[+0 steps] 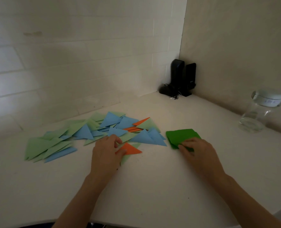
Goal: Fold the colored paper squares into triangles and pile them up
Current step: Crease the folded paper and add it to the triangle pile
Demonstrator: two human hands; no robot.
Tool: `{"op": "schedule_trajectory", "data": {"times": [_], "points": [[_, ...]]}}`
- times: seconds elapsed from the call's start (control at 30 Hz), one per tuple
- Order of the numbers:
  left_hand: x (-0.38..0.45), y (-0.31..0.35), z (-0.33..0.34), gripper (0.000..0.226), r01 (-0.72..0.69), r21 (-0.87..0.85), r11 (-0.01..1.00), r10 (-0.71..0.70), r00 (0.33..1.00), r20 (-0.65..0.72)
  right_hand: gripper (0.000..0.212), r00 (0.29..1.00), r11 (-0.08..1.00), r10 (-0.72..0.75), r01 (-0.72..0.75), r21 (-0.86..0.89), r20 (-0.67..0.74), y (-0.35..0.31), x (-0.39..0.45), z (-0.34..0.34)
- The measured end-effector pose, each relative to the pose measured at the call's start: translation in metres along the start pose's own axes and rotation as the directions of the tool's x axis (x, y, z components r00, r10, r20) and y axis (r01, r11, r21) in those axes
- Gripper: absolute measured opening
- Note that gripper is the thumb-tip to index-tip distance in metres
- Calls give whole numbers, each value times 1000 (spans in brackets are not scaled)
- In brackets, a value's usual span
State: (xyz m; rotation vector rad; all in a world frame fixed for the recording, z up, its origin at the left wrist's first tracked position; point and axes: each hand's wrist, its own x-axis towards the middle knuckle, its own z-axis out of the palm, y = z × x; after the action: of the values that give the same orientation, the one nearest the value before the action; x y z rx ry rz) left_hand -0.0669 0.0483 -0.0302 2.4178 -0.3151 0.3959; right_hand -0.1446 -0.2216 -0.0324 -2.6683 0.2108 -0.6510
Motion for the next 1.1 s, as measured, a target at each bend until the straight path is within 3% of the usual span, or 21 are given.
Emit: {"op": "schedule_trajectory", "data": {"times": [0.13,0.23,0.33,0.4,0.5,0.63,0.77,0.87,0.97,1.03,1.1], "points": [[1,-3,4,20,-29,-6,1000,29,999,-25,15,999,1000,-3,4,21,-44,1,-2,1],[-2,7,3,15,-79,-66,995,74,994,-83,11,979,1000,-16,14,-14,-202,-2,-5,-5],[-17,26,2,16,-212,-155,965,201,976,-81,10,929,994,-111,101,-47,-352,-10,-11,-17],[-32,38,4,23,-301,-191,934,300,953,-31,7,907,984,-176,162,-70,-381,-19,-18,-20],[-45,46,12,28,-371,-161,915,377,926,8,9,915,973,-220,181,-143,-337,-21,-26,-13],[-50,46,15,25,-349,-169,922,361,932,42,5,970,994,-64,40,-105,-236,-9,-20,-12],[-52,43,14,18,-334,-153,930,350,932,96,15,979,976,196,-191,105,-46,-13,-18,-19],[-54,41,12,14,-321,-167,932,343,930,130,12,970,934,244,-240,263,20,-13,-20,-24],[-55,40,12,14,-317,-172,933,341,930,134,13,977,961,170,-136,242,-126,-13,-21,-29],[-55,41,11,17,-331,-182,926,352,931,97,10,955,991,-2,41,127,-295,-21,-24,-31],[-56,42,9,25,-359,-202,911,373,927,38,6,923,978,-187,206,21,-336,-36,-32,-31]]}}
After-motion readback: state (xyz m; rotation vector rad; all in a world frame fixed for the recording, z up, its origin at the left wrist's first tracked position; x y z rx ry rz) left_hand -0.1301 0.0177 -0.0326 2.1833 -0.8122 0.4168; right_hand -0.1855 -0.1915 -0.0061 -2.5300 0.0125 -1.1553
